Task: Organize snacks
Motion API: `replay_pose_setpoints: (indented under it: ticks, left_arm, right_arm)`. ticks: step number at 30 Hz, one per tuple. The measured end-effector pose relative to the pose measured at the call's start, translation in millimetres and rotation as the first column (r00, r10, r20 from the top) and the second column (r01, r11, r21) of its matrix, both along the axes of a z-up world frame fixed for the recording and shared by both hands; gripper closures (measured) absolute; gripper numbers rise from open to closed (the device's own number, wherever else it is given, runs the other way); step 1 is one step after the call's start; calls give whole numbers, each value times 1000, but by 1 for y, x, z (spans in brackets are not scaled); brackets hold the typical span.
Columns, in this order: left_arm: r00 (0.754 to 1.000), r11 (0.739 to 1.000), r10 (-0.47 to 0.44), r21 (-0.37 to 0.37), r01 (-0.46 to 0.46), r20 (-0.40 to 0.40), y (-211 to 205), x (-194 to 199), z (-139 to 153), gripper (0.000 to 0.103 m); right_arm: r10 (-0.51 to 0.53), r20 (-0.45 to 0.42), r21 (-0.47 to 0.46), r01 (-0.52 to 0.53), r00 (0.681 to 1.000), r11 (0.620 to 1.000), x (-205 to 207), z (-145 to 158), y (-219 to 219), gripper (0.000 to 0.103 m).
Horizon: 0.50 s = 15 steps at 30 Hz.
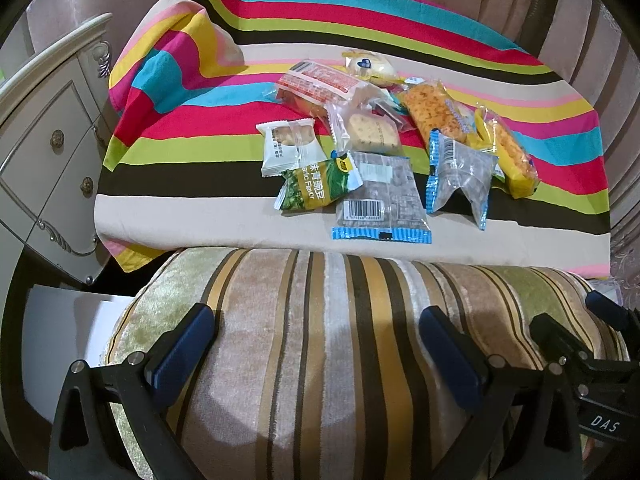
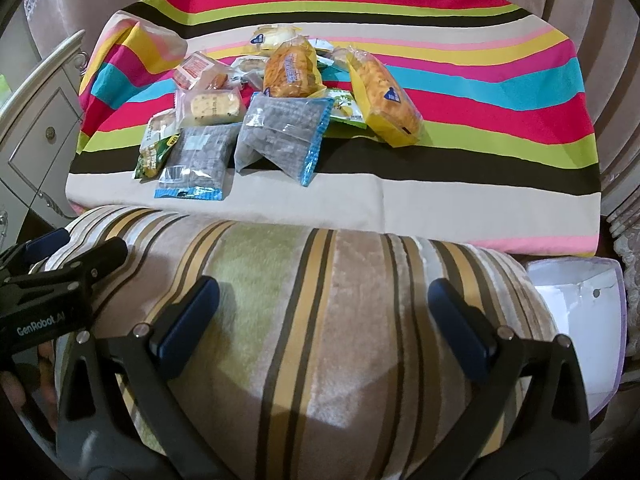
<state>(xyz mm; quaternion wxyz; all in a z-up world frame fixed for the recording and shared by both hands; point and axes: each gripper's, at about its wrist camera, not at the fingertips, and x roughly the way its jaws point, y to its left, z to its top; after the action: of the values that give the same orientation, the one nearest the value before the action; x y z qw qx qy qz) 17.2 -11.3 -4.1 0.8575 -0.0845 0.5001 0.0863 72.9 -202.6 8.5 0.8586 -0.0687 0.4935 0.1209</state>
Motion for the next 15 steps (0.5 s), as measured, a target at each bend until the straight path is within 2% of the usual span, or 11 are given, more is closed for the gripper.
replay_pose_setpoints:
  ticks: [8,11,15]
  left_arm:
    - [1000,1000,7,-3,-7,26,2,-2,5,1]
    - [999,1000,4,-22,-3,41,7,1,11,10]
    - [998,1000,-5,1,5,66,11,18,19,12]
  right_arm:
    - [7,12,-10,-7,1000,1000,0,4,1,0]
    - [12,1,28,-12,1000,1000,5,9,-2,0]
    - [16,-29,82,-14,999,996,21,14,-4,0]
